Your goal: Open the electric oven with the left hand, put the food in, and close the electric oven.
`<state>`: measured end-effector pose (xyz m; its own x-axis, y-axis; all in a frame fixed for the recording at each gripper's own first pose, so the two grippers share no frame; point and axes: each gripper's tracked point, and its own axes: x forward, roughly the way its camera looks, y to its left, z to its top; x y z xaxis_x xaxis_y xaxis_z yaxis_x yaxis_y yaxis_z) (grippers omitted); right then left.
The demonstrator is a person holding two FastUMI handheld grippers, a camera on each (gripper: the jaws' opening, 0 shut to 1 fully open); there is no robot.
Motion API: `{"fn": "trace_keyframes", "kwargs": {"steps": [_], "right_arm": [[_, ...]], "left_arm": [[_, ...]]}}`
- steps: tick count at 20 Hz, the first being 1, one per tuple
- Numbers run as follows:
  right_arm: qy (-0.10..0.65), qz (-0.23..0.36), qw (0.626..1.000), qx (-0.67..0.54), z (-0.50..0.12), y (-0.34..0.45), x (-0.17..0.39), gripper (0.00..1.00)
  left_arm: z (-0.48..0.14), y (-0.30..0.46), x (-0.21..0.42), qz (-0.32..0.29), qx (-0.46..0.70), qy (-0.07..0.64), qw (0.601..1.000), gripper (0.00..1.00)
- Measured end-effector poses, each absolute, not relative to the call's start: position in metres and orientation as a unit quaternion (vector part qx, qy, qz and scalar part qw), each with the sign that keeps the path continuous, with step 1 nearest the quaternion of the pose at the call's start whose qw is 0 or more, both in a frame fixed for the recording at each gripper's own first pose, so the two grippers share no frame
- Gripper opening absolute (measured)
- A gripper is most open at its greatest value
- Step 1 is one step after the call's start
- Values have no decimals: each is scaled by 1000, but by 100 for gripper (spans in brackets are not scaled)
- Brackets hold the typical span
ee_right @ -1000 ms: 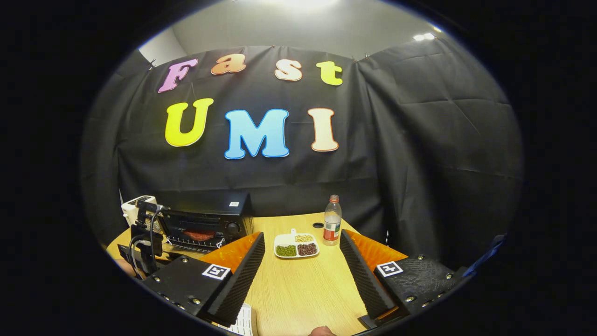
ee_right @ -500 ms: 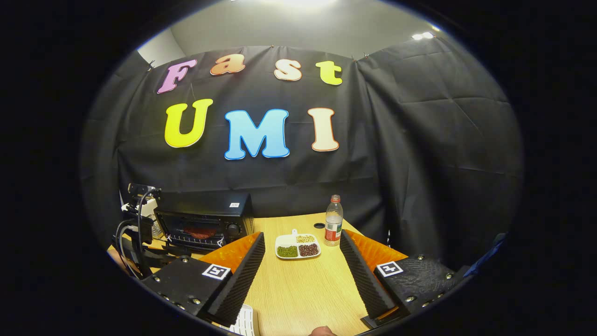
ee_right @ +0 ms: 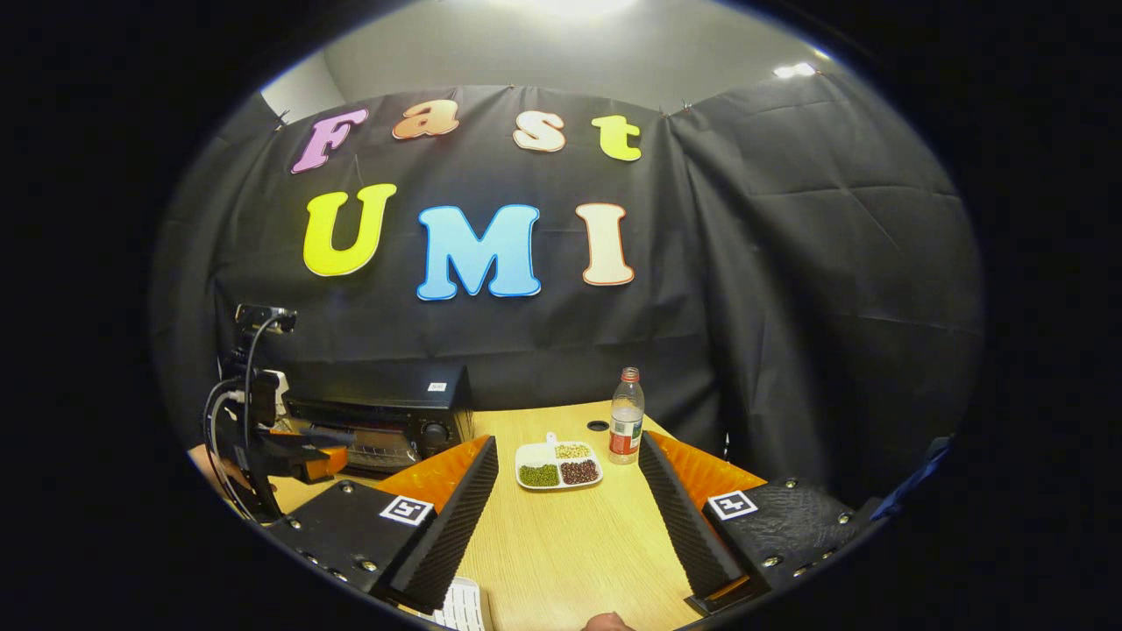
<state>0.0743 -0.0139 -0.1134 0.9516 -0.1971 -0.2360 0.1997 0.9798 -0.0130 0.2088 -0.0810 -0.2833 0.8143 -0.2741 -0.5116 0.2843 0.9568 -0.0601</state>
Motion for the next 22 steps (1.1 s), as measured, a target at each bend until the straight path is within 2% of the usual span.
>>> {"fn": "trace_keyframes", "kwargs": {"steps": [3,4,5,6,12,13,14,15,16,17,18,19,20,21,22], "right_arm": [[116,-99,988,4,-112,-10,78,98],[113,-97,989,4,-109,-7,79,98],[110,-94,989,5,-107,-5,81,98],[108,-90,990,7,-105,-3,82,98],[81,-34,996,3,-79,2,83,98],[74,-24,997,3,-73,-1,81,98],[67,-16,998,3,-67,-5,80,98],[63,-10,998,3,-63,-9,77,98],[57,-2,998,3,-59,-13,74,98],[53,3,999,2,-56,-18,71,98],[48,9,999,2,-52,-23,67,98],[45,14,999,4,-51,-29,61,98],[41,21,999,5,-49,-34,56,98],[40,28,999,8,-49,-39,50,98],[41,35,998,10,-51,-44,45,98]], "left_arm": [[-259,-87,222,-159,15,222,962,96],[-250,-89,221,-162,13,210,964,100],[-243,-90,218,-164,9,200,966,90],[-234,-89,214,-162,4,190,968,100],[-161,-73,162,-133,-12,121,984,100],[-148,-70,152,-123,-12,112,986,95],[-135,-66,142,-112,-14,104,988,100],[-125,-65,131,-101,-17,99,990,95],[-115,-62,119,-92,-19,94,991,100],[-106,-60,107,-81,-21,89,993,95],[-96,-57,94,-70,-22,84,994,95],[-89,-56,81,-63,-23,77,995,100],[-81,-57,69,-60,-23,71,995,95],[-75,-57,57,-55,-19,66,996,100],[-71,-55,45,-47,-13,62,997,100]]}}
